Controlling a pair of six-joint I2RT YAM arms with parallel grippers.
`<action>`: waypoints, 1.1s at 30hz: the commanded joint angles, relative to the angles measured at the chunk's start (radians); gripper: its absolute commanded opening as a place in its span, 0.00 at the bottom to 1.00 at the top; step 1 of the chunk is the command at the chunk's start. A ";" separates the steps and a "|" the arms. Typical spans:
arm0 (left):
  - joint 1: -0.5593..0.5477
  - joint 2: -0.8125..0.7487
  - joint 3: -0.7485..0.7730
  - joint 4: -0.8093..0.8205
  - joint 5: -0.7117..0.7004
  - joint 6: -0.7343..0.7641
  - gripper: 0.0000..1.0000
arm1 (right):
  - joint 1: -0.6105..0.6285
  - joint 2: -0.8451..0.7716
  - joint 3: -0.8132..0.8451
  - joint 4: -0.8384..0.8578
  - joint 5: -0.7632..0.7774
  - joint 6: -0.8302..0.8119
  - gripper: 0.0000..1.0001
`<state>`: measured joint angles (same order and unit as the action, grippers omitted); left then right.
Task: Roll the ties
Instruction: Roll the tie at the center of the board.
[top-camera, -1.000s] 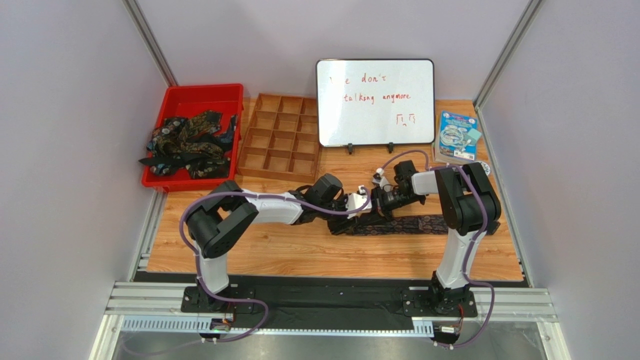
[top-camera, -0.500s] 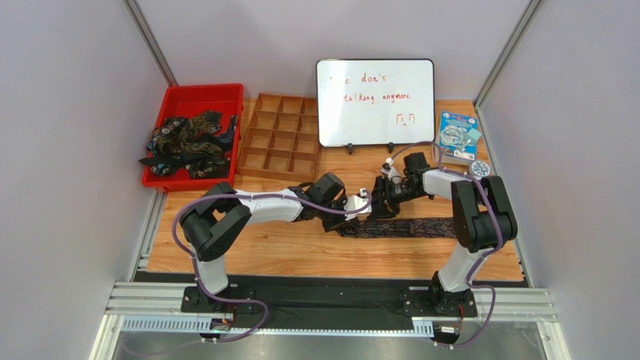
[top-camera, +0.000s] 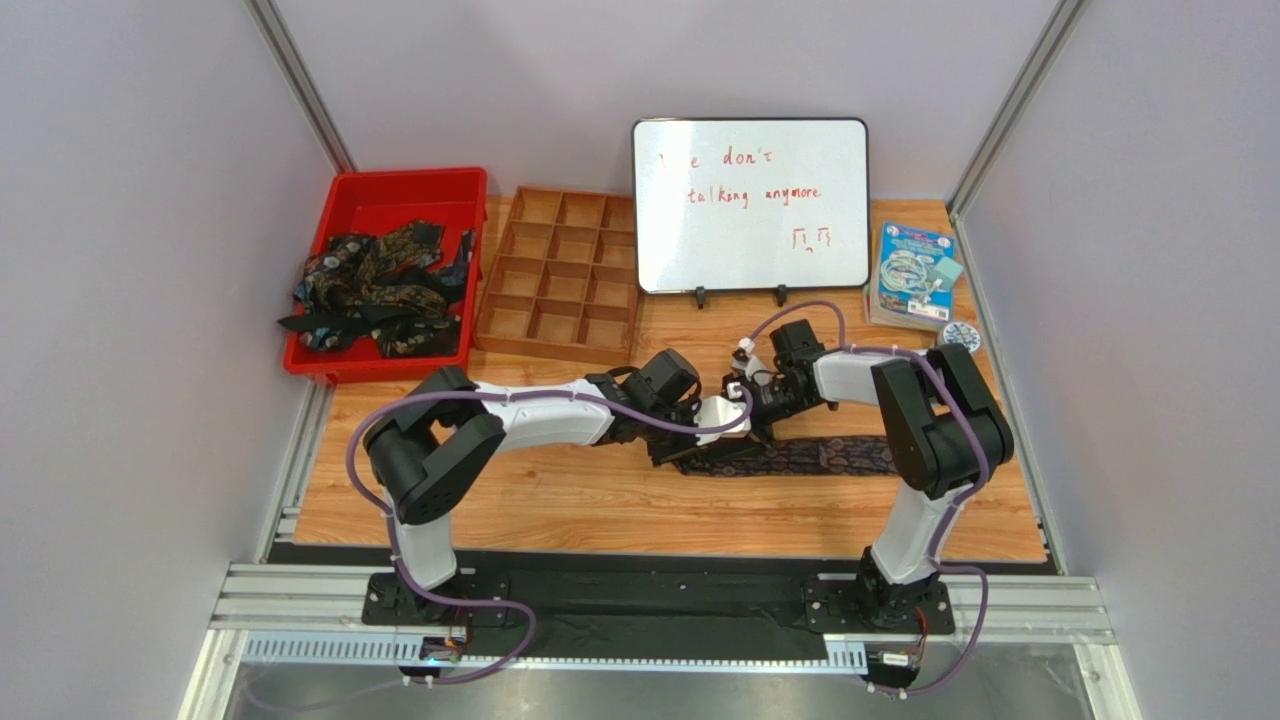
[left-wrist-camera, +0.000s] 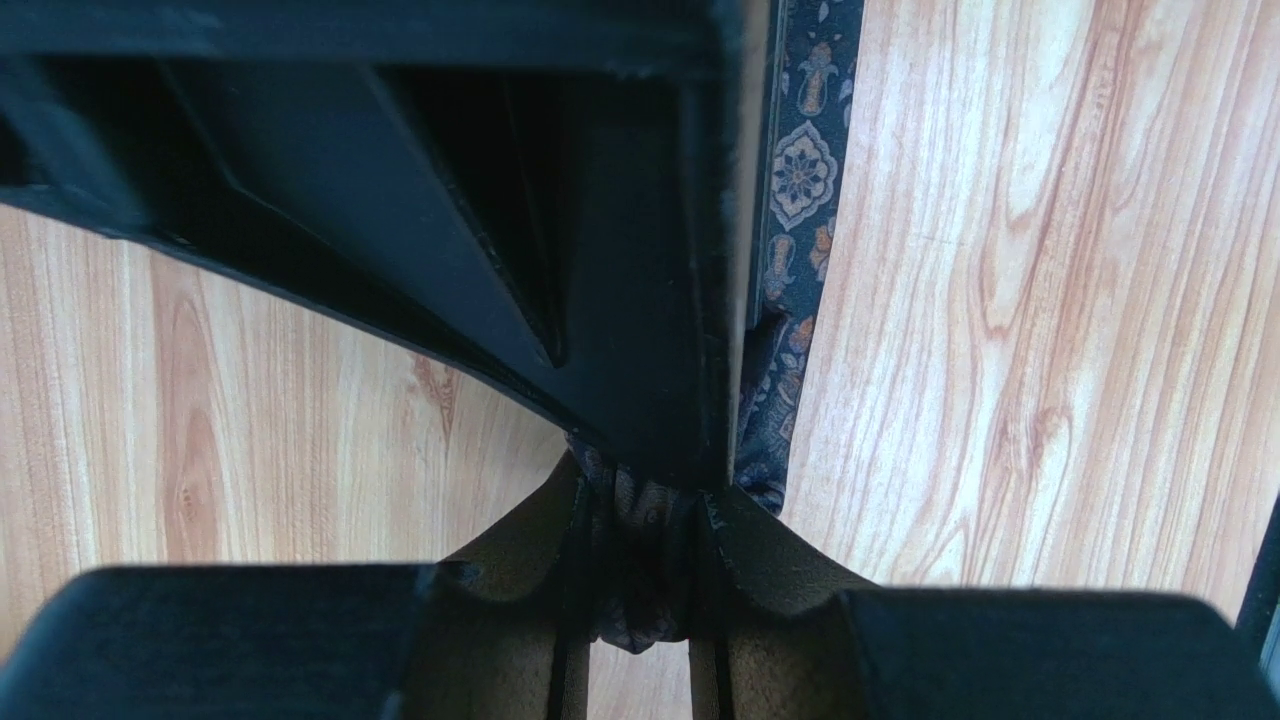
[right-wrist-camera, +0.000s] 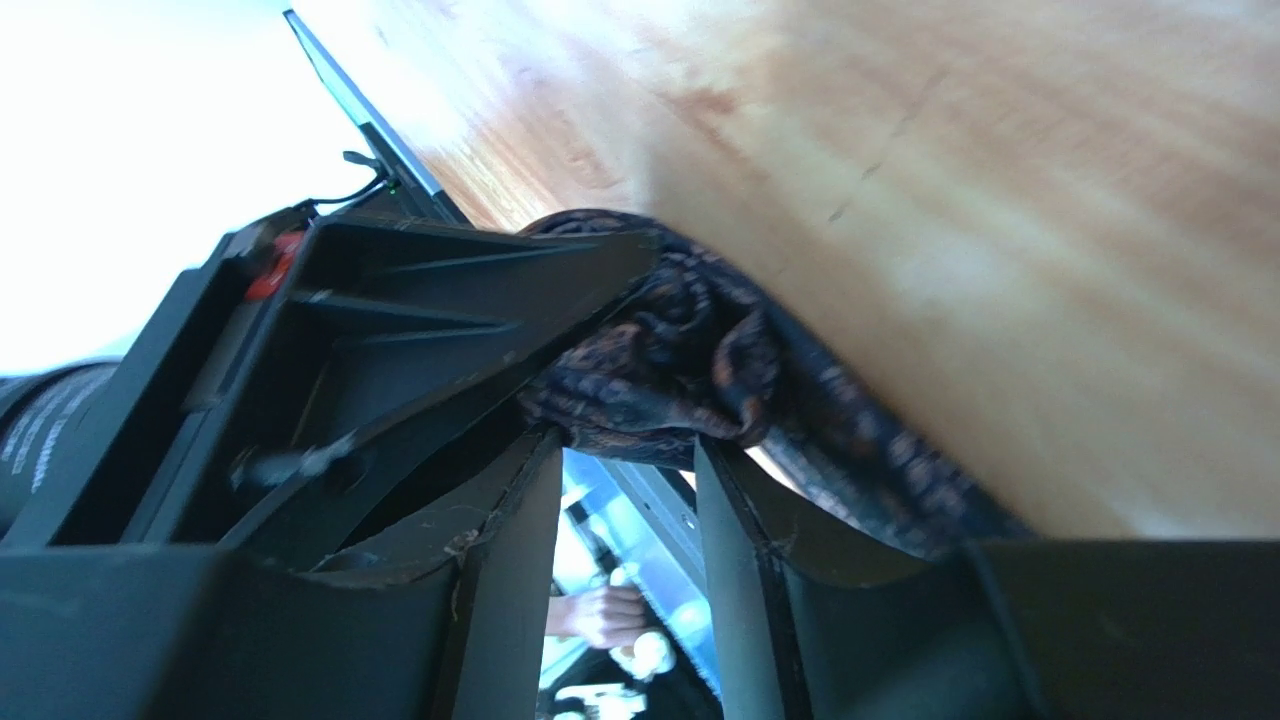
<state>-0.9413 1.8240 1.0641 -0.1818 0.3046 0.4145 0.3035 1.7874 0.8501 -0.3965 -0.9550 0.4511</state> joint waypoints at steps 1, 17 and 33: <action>-0.007 0.029 0.019 -0.054 -0.028 0.020 0.24 | 0.014 0.076 0.020 0.080 0.013 0.047 0.42; 0.010 -0.058 -0.045 -0.036 0.031 0.032 0.49 | -0.069 0.174 0.023 -0.039 0.010 -0.087 0.00; 0.030 -0.045 -0.046 0.186 0.091 0.027 0.72 | -0.132 0.230 0.049 -0.157 0.059 -0.210 0.00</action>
<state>-0.9119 1.7271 0.9440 -0.0612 0.3862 0.4320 0.1806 1.9602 0.9123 -0.4744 -1.0458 0.2195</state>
